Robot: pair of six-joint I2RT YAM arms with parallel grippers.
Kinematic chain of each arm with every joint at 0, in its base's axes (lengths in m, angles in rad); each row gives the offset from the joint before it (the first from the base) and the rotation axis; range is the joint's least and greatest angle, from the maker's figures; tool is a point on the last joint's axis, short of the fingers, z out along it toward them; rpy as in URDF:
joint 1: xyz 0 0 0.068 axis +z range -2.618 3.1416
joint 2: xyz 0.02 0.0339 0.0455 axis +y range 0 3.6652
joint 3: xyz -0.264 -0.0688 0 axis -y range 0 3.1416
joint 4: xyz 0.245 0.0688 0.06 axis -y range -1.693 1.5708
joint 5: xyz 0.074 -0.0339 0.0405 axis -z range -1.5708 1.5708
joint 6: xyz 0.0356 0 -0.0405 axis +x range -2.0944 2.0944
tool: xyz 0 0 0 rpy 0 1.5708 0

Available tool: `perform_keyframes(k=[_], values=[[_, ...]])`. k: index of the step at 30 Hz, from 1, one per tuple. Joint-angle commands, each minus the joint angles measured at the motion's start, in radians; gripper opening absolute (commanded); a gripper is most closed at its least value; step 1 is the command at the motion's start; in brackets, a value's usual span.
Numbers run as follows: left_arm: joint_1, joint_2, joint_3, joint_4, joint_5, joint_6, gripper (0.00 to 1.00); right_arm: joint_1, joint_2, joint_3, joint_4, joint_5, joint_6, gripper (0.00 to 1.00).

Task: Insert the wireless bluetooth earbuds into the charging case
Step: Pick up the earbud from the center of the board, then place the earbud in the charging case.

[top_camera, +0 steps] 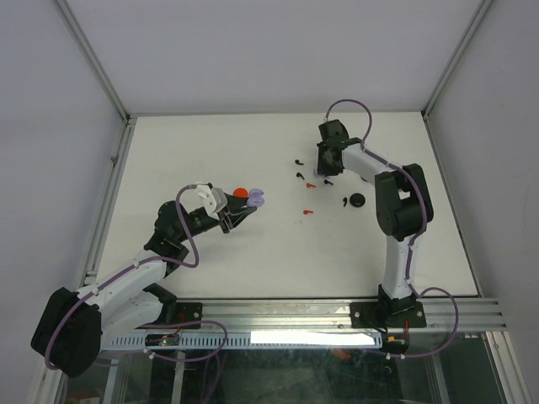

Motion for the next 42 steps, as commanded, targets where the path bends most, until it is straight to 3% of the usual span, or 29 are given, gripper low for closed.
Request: perform_keyframes(k=[1,9,23,35,42], values=[[0.012,-0.017,0.024,0.109,0.024,-0.038,0.00,-0.006,-0.173,-0.040,0.060,-0.099,0.055,0.16],[0.012,0.015,0.003,0.259,-0.005,-0.126,0.00,-0.006,-0.379,-0.150,0.149,-0.330,0.144,0.16],[0.011,0.150,-0.036,0.614,-0.083,-0.243,0.00,-0.006,-0.650,-0.331,0.479,-0.782,0.429,0.14],[0.010,0.228,-0.023,0.772,-0.110,-0.290,0.00,0.014,-0.728,-0.395,0.761,-0.982,0.681,0.14],[0.010,0.278,0.008,0.831,-0.096,-0.302,0.00,0.074,-0.732,-0.376,0.834,-1.032,0.716,0.15]])
